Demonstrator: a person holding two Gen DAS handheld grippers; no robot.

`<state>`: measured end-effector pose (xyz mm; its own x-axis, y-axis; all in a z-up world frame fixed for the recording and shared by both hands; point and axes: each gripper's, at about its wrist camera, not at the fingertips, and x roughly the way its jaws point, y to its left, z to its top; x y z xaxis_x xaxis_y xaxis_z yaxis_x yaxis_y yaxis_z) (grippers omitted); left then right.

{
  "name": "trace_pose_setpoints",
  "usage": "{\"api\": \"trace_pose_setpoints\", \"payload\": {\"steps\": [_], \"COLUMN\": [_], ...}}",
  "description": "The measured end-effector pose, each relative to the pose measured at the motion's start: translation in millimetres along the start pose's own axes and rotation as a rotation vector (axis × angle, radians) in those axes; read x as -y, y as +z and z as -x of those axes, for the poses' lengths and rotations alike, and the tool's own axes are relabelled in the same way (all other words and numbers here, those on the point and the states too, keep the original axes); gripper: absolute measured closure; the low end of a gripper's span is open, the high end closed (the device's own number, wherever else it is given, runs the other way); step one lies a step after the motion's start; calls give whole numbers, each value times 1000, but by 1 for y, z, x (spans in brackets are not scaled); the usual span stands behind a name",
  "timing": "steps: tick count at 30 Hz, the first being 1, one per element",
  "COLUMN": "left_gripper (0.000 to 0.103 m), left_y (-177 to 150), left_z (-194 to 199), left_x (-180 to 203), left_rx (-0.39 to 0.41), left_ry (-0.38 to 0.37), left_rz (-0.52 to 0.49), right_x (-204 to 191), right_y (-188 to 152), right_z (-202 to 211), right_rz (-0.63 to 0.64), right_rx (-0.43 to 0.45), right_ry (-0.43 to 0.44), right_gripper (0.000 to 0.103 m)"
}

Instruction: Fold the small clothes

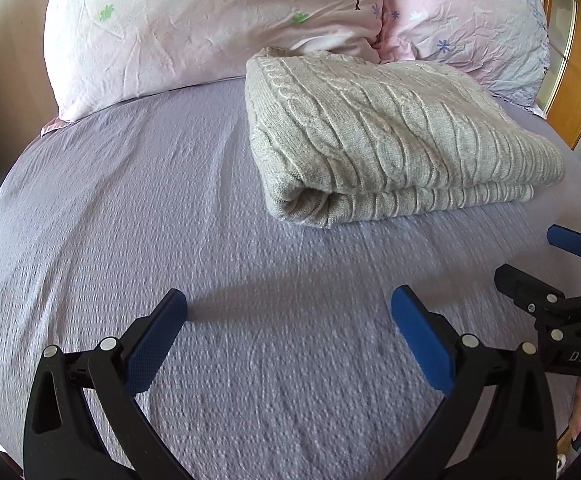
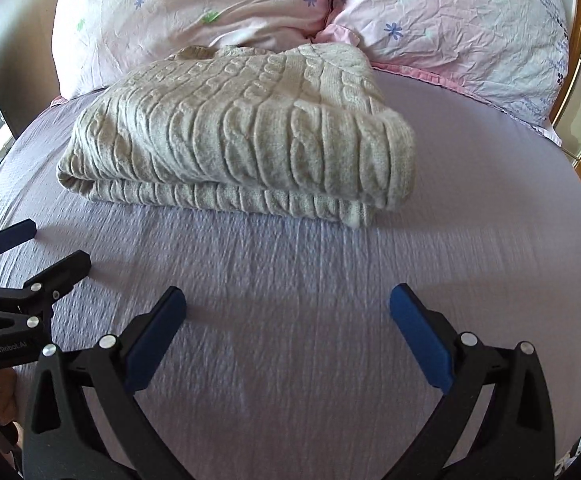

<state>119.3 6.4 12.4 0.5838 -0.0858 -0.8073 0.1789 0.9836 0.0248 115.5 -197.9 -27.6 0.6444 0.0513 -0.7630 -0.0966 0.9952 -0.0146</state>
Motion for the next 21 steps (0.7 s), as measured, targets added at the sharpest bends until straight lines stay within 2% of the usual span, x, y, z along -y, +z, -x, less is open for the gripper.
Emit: {"api": "trace_pose_setpoints", "payload": {"steps": [21], "left_gripper": [1], "left_y": [0], "left_z": [0], "left_x": [-1], "left_rx": [0], "left_ry": [5], "left_rz": [7], "right_x": [5], "right_y": [-3], "right_z": [1], "right_rz": [-46], "right_rx": [3], "right_ry": [-33], "right_gripper": [2]}}
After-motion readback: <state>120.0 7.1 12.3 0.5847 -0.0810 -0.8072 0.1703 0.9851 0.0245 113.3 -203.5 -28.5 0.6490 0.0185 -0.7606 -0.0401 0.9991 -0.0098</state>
